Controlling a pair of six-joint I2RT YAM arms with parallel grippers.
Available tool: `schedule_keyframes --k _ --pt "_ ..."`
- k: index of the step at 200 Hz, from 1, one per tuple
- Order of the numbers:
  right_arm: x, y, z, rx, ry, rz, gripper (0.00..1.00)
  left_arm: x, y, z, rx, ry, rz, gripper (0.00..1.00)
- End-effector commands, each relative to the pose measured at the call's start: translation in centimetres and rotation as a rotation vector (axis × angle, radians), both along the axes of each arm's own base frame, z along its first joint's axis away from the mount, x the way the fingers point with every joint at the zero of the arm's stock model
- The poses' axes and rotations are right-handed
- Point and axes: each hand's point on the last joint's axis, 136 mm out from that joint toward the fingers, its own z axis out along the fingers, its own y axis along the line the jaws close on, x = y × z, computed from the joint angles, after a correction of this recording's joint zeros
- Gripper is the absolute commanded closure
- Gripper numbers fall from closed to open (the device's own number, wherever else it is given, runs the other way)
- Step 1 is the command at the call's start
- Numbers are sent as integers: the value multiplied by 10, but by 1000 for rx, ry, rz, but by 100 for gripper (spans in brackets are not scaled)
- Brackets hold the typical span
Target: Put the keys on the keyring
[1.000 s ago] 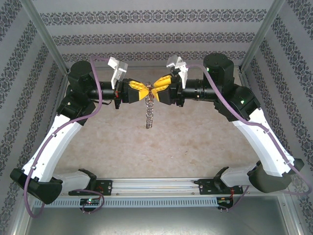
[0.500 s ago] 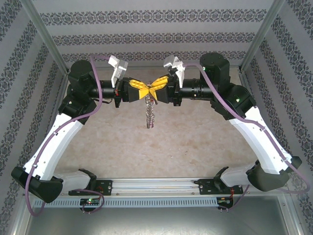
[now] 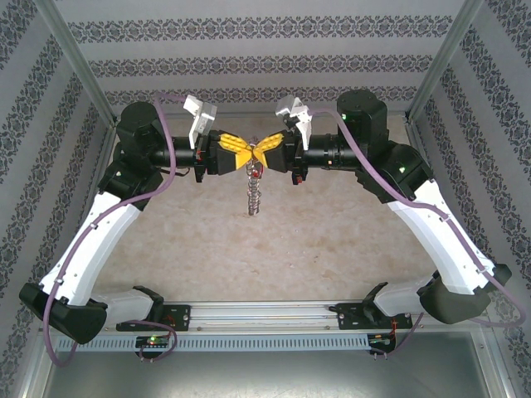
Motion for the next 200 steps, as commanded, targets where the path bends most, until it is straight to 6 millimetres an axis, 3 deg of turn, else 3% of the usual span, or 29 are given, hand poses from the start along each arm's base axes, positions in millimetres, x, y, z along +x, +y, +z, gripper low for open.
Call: schedule_keyframes --k 1,32,200 --pt "3 -7 5 -4 -50 -31 100 -9 10 12 31 -105 37 80" --pt "3 -6 2 -25 -54 -22 100 -6 13 16 53 -143 81 77" --pt "0 4 -16 -170 -63 48 100 0 -2 -13 183 -128 69 76"
